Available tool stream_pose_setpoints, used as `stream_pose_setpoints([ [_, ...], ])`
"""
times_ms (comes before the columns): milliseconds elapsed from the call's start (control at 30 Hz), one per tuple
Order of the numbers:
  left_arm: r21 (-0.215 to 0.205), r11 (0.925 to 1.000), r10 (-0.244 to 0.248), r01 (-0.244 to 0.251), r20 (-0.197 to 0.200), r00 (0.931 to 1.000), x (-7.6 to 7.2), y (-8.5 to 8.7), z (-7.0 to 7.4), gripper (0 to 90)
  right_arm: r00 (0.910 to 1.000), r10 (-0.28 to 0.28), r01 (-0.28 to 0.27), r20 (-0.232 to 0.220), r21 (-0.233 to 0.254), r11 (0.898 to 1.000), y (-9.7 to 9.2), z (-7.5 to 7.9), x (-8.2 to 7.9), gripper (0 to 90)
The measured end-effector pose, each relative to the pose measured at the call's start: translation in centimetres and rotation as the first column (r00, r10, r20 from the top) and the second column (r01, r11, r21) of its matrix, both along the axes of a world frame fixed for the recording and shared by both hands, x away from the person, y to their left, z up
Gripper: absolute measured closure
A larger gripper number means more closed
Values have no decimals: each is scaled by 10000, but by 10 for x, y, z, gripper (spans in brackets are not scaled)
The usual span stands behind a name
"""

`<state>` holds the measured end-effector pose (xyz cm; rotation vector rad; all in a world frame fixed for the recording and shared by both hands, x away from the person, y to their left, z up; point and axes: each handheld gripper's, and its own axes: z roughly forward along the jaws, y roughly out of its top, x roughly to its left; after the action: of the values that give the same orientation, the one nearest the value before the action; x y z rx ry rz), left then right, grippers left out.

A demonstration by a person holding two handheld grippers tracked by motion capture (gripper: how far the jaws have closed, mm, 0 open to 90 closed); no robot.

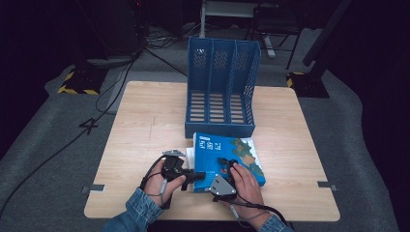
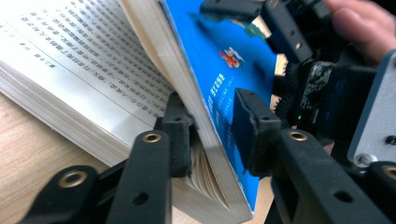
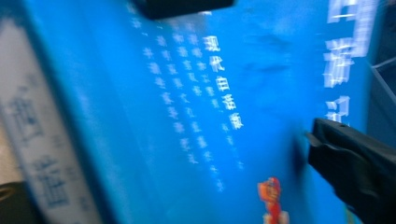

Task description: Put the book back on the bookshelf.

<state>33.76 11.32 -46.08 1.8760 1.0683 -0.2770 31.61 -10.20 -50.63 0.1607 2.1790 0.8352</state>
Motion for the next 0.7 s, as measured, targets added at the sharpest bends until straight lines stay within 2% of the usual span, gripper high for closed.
stream_pose_setpoints([
  [67, 84, 10000, 20, -21, 44, 10000, 0, 0, 1, 725, 10000, 14, -14, -70, 6, 10000, 1, 0, 1, 50],
  [133, 354, 9993, 104, -116, 327, 9994, -1, -2, 3, 727, 9998, 9, -9, -197, -12, 10000, 5, 1, 3, 52],
  [200, 480, 9988, 90, -107, 352, 9993, -1, -2, 5, 755, 9999, 120, -121, -94, -113, 9999, 7, 1, 5, 43],
  [233, 456, 9989, 82, -95, 287, 9996, 0, -2, 6, 755, 9999, 120, -121, -94, -113, 9999, 7, 1, 5, 43],
  [300, 380, 9993, -2, 1, 25, 10000, 2, 0, 8, 784, 9997, 147, -142, 180, -281, 9995, 10, 1, 4, 23],
  [400, 298, 9996, -28, 29, -9, 10000, 3, 0, 10, 795, 9987, 67, -41, 506, -508, 9987, 13, 1, 3, 0],
  [533, 249, 9997, -56, 57, -39, 10000, 6, 2, 9, 793, 9984, 14, 21, 571, -611, 9981, 14, 1, 4, 0],
  [633, 332, 9994, 127, -131, 114, 9999, 4, 1, 7, 783, 9986, -12, 36, 537, -453, 9990, 14, 0, 6, 4],
  [700, 48, 9995, 326, -327, 173, 9993, 2, 0, 4, 712, 9988, -4, 21, 494, -338, 9994, 14, 0, 8, 5],
])
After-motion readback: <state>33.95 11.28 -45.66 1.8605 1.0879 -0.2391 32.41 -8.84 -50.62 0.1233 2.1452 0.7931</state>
